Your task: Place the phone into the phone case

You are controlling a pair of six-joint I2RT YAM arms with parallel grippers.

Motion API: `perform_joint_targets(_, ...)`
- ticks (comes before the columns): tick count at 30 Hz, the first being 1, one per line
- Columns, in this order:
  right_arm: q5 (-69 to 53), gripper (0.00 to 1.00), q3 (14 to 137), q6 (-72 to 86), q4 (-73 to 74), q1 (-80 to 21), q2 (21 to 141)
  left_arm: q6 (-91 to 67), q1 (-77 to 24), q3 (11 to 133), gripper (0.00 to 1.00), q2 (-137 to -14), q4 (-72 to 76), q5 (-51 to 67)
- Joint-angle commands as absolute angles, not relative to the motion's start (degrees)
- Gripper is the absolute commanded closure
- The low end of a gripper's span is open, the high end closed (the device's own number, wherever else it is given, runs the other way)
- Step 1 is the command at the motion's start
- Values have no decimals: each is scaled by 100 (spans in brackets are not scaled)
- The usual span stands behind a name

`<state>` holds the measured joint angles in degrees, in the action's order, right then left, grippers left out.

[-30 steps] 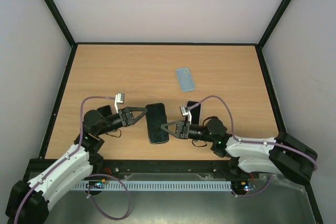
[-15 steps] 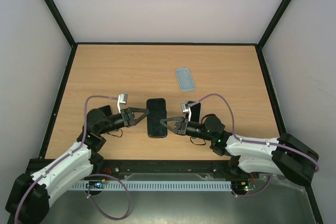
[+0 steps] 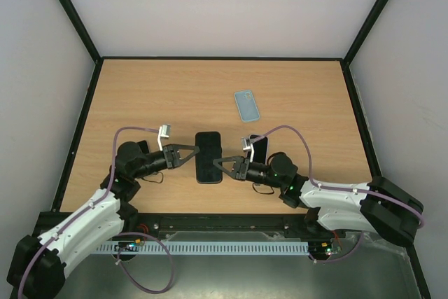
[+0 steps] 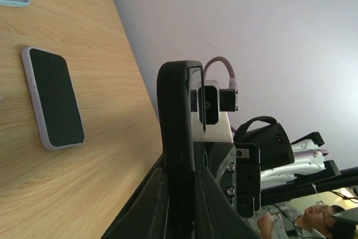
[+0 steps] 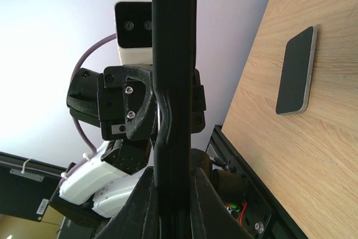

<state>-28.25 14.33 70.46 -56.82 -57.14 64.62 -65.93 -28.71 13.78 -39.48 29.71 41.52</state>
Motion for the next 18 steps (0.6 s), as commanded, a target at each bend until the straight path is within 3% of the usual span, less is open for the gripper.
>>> perform_joint_targets(1,-2440,95,1585,6972,-5991,-5748,6322,-6379,-2900,1599,82,-3963,2627,4210)
perform_joint_targets(3,-2300,95,1577,7015,-6026,-5748,6299,-6457,-2900,1582,61,-3953,2639,4193)
perform_joint_targets(5,-2107,95,1580,7065,-6021,-5748,6248,-6513,-2905,1535,48,-3964,2686,4212)
perform_joint_targets(8,-1800,95,1558,7109,-6007,-5748,6136,-6687,-2945,1322,36,-4041,3001,4321)
perform_joint_targets(15,-1328,95,1460,7152,-5858,-5748,5883,-6944,-3357,1129,30,-4396,3656,4303)
perform_joint_targets(18,-1252,95,1441,7157,-5758,-5748,5814,-6918,-3484,1190,43,-4473,3677,4202)
